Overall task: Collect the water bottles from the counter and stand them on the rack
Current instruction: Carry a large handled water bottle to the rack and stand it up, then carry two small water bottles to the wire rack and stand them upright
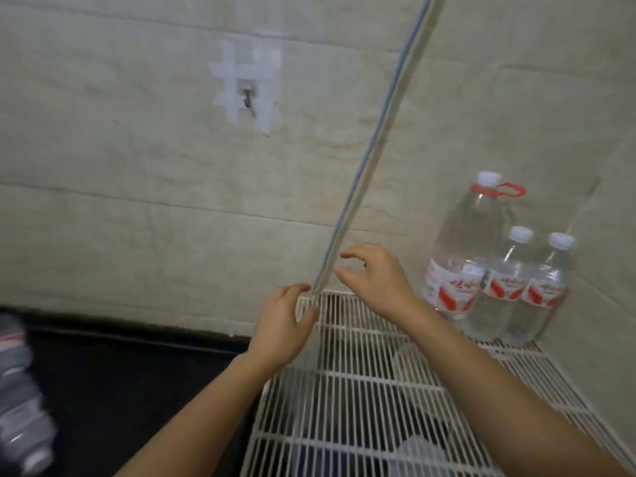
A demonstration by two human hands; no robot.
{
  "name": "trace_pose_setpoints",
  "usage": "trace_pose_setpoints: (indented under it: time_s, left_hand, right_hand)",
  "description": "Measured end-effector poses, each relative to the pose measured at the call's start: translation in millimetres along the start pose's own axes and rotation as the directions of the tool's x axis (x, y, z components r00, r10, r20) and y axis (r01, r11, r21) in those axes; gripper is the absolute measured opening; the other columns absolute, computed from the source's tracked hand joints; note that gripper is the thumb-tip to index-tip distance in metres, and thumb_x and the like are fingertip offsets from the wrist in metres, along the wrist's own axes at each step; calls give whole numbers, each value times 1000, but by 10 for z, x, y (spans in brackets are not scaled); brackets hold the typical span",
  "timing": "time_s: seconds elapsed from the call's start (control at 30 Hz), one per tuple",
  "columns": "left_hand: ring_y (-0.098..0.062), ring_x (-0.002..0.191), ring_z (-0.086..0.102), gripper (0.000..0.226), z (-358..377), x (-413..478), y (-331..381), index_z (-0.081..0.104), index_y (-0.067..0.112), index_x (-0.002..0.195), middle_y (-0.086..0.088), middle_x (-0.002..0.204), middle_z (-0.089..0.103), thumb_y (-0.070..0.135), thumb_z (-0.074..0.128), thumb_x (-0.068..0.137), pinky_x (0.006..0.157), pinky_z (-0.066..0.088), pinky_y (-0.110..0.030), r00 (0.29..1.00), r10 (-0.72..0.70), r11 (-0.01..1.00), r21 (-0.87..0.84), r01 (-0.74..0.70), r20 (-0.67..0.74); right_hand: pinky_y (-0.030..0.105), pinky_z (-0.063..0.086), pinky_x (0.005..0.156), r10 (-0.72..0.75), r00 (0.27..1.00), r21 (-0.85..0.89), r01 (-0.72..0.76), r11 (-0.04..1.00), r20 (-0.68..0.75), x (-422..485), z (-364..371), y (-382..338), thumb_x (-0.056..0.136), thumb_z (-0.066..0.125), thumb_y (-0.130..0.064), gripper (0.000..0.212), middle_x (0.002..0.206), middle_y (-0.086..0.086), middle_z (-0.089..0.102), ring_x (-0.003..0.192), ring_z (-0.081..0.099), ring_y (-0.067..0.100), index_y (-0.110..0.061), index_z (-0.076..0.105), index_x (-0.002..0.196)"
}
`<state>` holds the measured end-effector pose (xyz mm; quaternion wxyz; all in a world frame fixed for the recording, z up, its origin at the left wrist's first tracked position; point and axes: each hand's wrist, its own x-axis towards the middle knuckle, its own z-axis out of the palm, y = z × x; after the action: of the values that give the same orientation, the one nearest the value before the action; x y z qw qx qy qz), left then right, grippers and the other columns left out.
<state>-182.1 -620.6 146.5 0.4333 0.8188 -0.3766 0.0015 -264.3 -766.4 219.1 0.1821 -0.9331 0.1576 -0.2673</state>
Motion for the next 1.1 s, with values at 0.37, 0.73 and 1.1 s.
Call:
trace_pose_setpoints:
  time_s: [0.37,0.73,1.1]
  left_hand:
    - [-22,123,45,44,-1657,-1515,-2018,47,16,135,-5,136,49,29,51,93,103,34,-28,980,-201,955,223,197,-6]
    - [-21,122,45,41,-2895,-2543,-3552,48,16,133,-4,134,50,27,49,94,102,37,-29,894,-447,855,280,436,-30]
    - [-23,126,41,41,-3052,-2183,-4554,46,12,135,-6,138,45,22,48,94,100,39,-32,847,-530,803,294,518,-45]
  right_hand:
    - [32,45,96,125,900,64,-167,984,418,-720,1999,-1876,86,67,-36,45,124,8,64,116,58,23,-10,62,123]
    - [35,49,91,221,772,67,-323,944,596,-1246,3614,-3222,85,68,-33,43,119,10,65,107,62,24,-5,63,118]
    - [27,44,79,319,782,-24,-363,931,536,-954,4500,-3227,85,65,-33,37,117,7,56,104,53,19,-10,59,113]
